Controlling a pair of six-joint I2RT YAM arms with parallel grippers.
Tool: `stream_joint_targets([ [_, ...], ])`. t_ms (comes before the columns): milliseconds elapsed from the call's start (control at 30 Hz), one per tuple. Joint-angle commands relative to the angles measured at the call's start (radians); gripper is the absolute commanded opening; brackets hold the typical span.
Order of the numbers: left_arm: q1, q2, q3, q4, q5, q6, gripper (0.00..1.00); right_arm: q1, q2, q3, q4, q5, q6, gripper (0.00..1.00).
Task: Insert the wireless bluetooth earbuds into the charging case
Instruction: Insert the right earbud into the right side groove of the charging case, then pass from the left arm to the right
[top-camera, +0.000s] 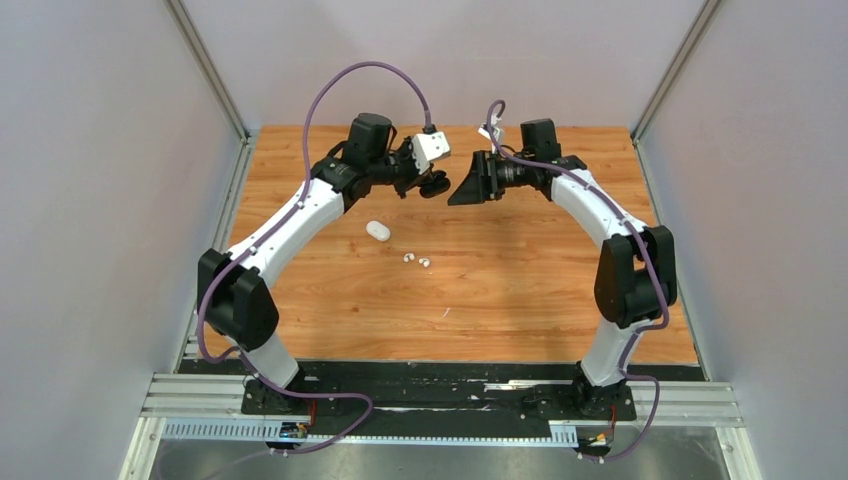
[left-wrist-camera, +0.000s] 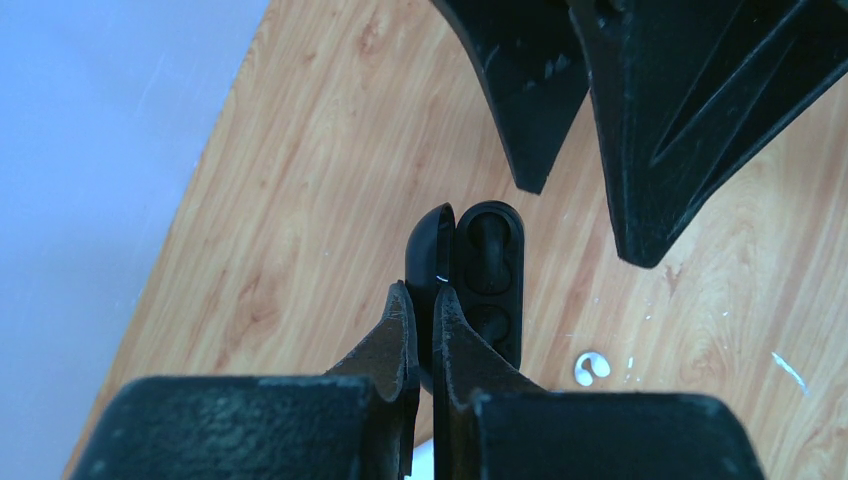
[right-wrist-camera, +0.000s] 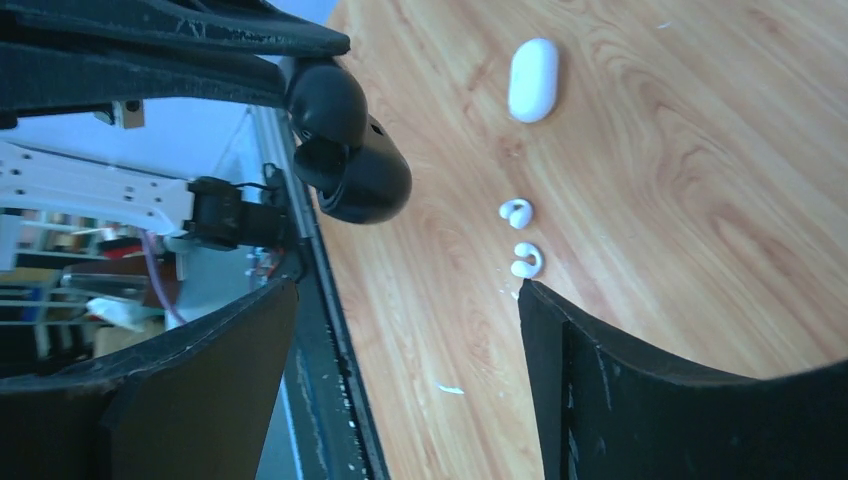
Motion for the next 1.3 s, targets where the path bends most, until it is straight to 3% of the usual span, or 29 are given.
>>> stream_joint_targets([
  [0,-0.016,-0.028,0.016,0.060,-0.036,0.016,0.00,0.002,0.018,0.070,0.135,-0.161,0.141,0.79],
  [167,-0.014,-0.011,0.069,0.030,-0.044,-0.062,0.00,0.002,-0.001,0.024,0.206,-0.260,0.038,0.71],
  [400,0.019,0.008,0.105,-0.033,0.108,-0.147,0.00,0.003,0.004,0.028,0.223,-0.299,-0.075,0.69],
  [600,0.040,0.035,0.129,-0.056,0.216,-0.242,0.00,0.008,-0.003,0.038,0.310,-0.339,-0.047,0.60],
  [867,0.056,0.042,0.128,-0.039,0.248,-0.282,0.00,0.028,-0.005,0.046,0.328,-0.345,-0.026,0.46],
  [1033,0.056,0.041,0.127,-0.038,0.262,-0.288,0.00,0.027,-0.003,0.025,0.379,-0.330,0.034,0.43],
  [1200,0.056,0.037,0.128,-0.036,0.266,-0.289,0.00,0.028,0.009,0.022,0.431,-0.298,0.124,0.50],
  [1267,0.056,0.036,0.129,-0.033,0.266,-0.291,0.00,0.028,0.016,0.024,0.433,-0.305,0.142,0.47],
])
